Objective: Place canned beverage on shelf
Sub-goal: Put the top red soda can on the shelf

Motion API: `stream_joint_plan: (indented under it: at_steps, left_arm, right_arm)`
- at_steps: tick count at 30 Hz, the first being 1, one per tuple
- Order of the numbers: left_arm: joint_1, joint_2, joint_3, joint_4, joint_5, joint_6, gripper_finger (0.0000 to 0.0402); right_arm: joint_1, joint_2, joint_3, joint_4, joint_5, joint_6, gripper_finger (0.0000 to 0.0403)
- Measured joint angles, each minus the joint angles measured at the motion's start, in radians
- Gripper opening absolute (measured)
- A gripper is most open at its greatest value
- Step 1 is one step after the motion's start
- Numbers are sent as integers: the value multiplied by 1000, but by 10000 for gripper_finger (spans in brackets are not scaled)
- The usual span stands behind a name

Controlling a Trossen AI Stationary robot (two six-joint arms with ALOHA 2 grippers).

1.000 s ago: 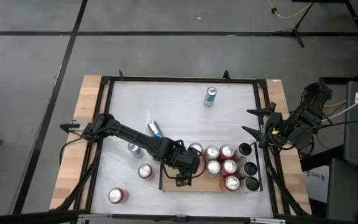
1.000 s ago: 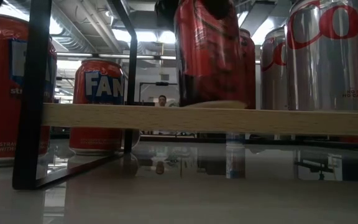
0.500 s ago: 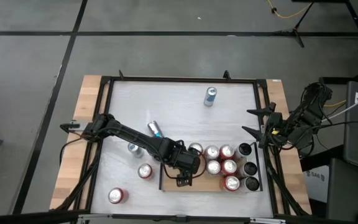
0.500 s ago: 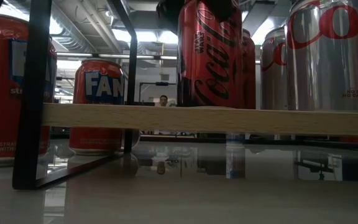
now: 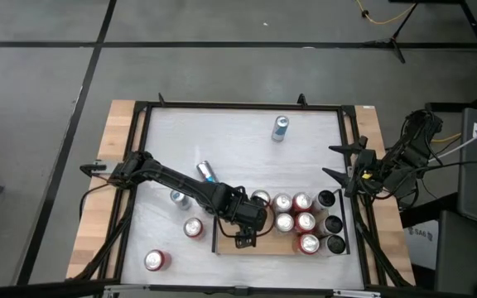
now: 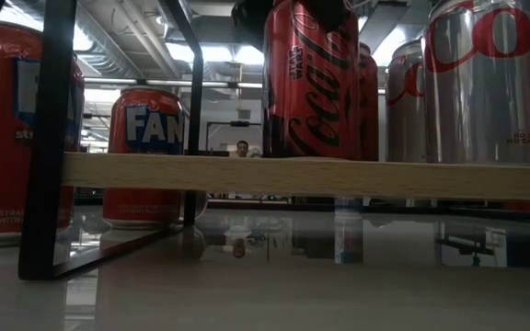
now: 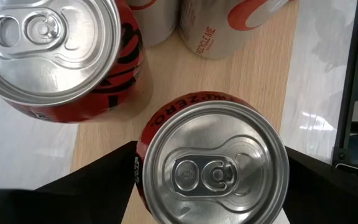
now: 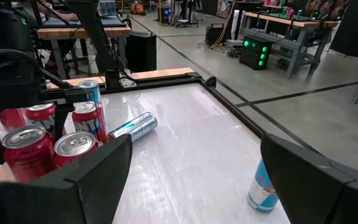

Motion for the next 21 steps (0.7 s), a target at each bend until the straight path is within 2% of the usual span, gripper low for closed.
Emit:
stream_joint_plan:
  at_steps: [12,21]
  left_arm:
    - [3,-1,0,2,7,-52,334]
    - [3,-2,0,2,4,-53,372]
  right_arm:
    - [0,0,0,0,0,0,347]
    - [0,0,0,0,0,0,347]
